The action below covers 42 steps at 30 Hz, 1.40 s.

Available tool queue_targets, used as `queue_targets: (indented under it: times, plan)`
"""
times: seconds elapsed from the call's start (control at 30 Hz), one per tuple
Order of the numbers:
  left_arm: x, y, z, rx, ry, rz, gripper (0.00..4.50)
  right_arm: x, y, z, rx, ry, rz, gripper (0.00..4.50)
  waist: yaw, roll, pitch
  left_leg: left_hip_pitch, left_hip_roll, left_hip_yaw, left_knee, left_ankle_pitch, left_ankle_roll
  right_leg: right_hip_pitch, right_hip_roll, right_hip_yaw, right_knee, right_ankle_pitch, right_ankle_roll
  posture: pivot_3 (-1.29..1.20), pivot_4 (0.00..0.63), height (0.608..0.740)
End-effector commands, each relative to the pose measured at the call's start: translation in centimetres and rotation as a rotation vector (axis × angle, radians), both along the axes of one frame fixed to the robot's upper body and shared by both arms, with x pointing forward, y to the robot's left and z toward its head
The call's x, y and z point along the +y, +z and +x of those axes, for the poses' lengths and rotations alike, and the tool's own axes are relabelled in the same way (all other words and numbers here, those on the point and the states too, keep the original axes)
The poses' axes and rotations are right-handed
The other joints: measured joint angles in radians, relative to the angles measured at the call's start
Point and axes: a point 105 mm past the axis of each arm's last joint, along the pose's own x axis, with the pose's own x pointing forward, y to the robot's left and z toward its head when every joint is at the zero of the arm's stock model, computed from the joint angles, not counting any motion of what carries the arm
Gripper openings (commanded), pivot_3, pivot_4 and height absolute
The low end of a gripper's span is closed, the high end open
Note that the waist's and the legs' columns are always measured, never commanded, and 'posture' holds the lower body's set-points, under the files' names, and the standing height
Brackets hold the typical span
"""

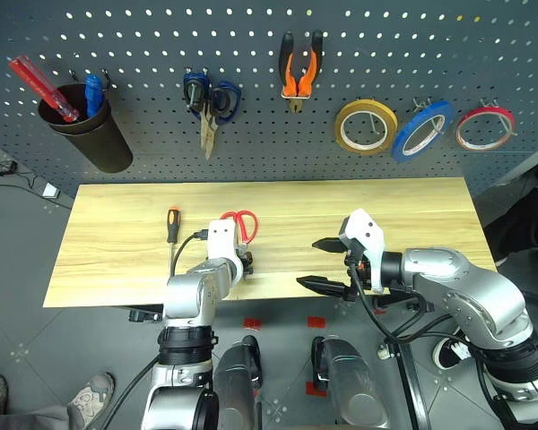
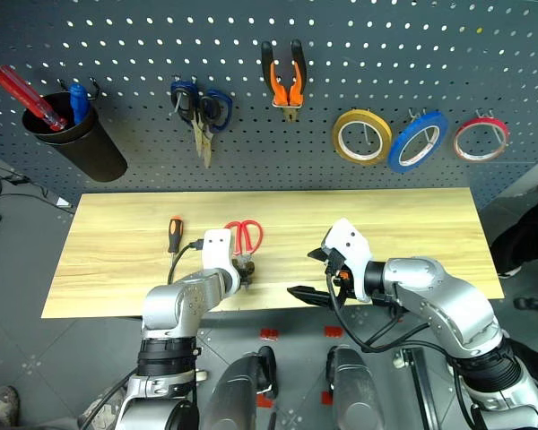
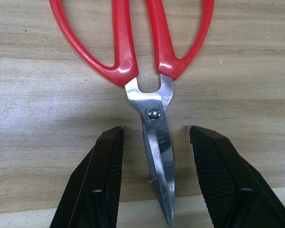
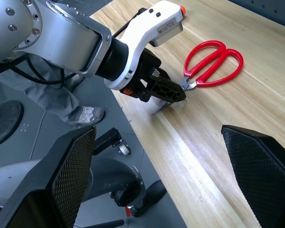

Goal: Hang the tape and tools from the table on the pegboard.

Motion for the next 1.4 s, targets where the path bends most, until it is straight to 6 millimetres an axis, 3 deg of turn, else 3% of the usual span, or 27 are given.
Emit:
queue_targets:
  times: [0.03, 0.53, 0.67, 0.77, 0.93, 1.07, 1.23, 1.4]
  plan:
    - [0.3, -2.6, -1.2, 0.135, 0.02, 0.011, 2.32, -0.1, 1.2, 0.2, -0.001, 0.003, 0.045, 4.5, 0.0, 0.0, 0.0, 0.0, 0.0, 0.0, 0.0, 0.0, 0.0, 0.0, 0.0, 0.0, 0.0, 0.0, 0.0, -0.22, 0.337, 0.74]
    - [0.7, -4.9, -0.5, 0.253, 0.005, 0.105, 2.32, -0.8, 0.8, 1.1, 0.066, -0.025, 0.065, 4.5, 0.0, 0.006, -0.005, 0.005, 0.0, 0.0, 0.001, 0.0, 0.0, 0.004, 0.0, 0.0, 0.002, 0.001, 0.001, -0.24, 0.343, 0.74]
    - [0.5, -5.1, -0.3, 0.259, 0.004, 0.101, 2.32, -0.9, 0.8, 1.2, 0.077, -0.03, 0.071, 4.5, 0.0, 0.013, -0.012, 0.005, 0.0, 0.0, 0.001, 0.0, 0.0, 0.005, 0.0, 0.0, 0.002, 0.001, 0.001, -0.24, 0.34, 0.74]
    - [0.5, -5.2, -0.2, 0.253, 0.005, 0.091, 1.78, -1.0, 0.7, 1.2, 0.079, -0.033, 0.071, 4.5, -0.001, 0.016, -0.014, 0.007, 0.0, 0.0, 0.0, 0.0, 0.0, 0.005, 0.0, 0.001, 0.002, 0.0, 0.002, -0.25, 0.341, 0.74]
    - [0.8, -5.2, -0.4, 0.253, 0.009, 0.078, 0.3, -1.0, 0.9, 1.2, 0.077, -0.036, 0.077, 4.5, -0.002, 0.016, -0.014, 0.007, 0.0, 0.001, 0.0, -0.001, 0.002, 0.005, 0.0, 0.002, 0.002, -0.001, 0.006, -0.25, 0.34, 0.74]
    - [1.3, -4.9, -0.4, 0.239, 0.018, 0.068, 0.28, -1.0, 0.9, 1.2, 0.075, -0.038, 0.081, 4.5, -0.002, 0.016, -0.014, 0.007, 0.0, 0.001, 0.0, 0.0, 0.0, 0.005, 0.0, 0.002, 0.002, -0.001, 0.006, -0.24, 0.338, 0.74]
    - [1.8, -3.0, 0.6, 0.091, -0.03, 0.105, 0.28, -0.9, 1.3, 1.3, -0.018, -0.05, 0.049, 4.5, -0.01, 0.016, -0.014, 0.007, 0.0, 0.001, -0.001, 0.0, 0.0, 0.005, 0.0, 0.002, 0.002, -0.001, 0.005, -0.25, 0.339, 0.74]
    - [1.9, 2.3, 1.5, -0.302, -0.167, 0.281, 0.28, -0.7, 2.9, 2.4, -0.289, -0.181, 0.006, 4.5, -0.024, 0.012, -0.012, 0.005, 0.0, 0.002, -0.003, 0.0, 0.0, 0.001, 0.0, 0.002, 0.001, 0.001, 0.002, -0.24, 0.341, 0.74]
